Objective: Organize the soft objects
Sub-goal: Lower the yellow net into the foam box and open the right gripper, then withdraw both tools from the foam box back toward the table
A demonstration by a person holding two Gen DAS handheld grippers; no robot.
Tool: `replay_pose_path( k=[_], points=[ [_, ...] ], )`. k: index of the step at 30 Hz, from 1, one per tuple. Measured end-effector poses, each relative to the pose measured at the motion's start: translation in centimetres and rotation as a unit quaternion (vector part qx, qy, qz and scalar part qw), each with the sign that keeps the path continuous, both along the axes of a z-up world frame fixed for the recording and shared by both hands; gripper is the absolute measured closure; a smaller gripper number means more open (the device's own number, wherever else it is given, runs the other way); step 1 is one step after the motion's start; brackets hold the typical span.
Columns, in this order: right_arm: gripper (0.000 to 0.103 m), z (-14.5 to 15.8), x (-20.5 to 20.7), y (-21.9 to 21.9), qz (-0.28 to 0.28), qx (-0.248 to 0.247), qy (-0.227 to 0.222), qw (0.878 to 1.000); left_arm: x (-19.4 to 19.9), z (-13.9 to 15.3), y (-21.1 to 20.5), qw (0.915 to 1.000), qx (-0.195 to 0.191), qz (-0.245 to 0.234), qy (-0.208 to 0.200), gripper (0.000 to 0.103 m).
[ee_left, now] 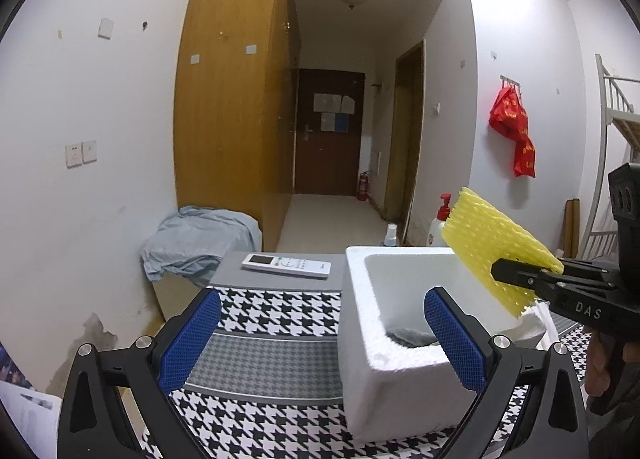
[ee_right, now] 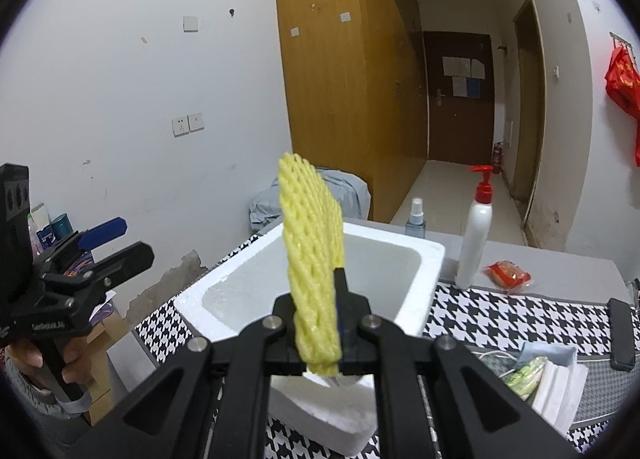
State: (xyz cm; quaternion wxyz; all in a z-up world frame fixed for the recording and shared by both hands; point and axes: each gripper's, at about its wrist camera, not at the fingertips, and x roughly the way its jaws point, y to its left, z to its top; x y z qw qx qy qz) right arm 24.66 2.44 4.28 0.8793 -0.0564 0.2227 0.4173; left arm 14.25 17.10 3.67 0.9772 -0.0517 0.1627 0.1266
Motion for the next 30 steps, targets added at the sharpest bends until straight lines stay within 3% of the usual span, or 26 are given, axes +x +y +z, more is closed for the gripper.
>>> replay_pose_path(
  k=[4, 7, 9, 11, 24, 30],
  points=[
    [0.085, -0.1, 0.0, 1.0, 0.004, -0.009, 0.0, 1.0, -0.6, -0.2, 0.6, 1.0, -0.004, 0.006, -0.001, 0.001],
    [0.054, -0.2, 0.1, 1.4, 0.003, -0.01, 0.001, 1.0, -0.9, -0.4, 0.9, 1.0, -0.005, 0.008, 0.001, 0.001],
    [0.028, -0.1, 0.0, 1.6, 0.001, -0.01, -0.003, 1.0, -1.0, -0.6, 1.1, 0.9999, -0.006, 0.009, 0.002, 0.001],
    [0.022, 0.0, -0.1, 1.7, -0.007, -0.009, -0.01, 1.0, -1.1, -0.5, 0.9, 0.9999, -0.007, 0.009, 0.002, 0.001],
    [0.0, 0.5, -0.7, 1.6, -0.025, -0.011, -0.024, 0.999, -1.5, -0.7, 1.1, 0.9998, -0.014, 0.01, 0.005, 0.001],
    [0.0, 1.0, -1.7, 0.2, -0.028, 0.007, -0.028, 0.999, -2.3, -0.6, 0.4, 0.9999, -0.014, 0.005, 0.003, 0.001]
  ],
)
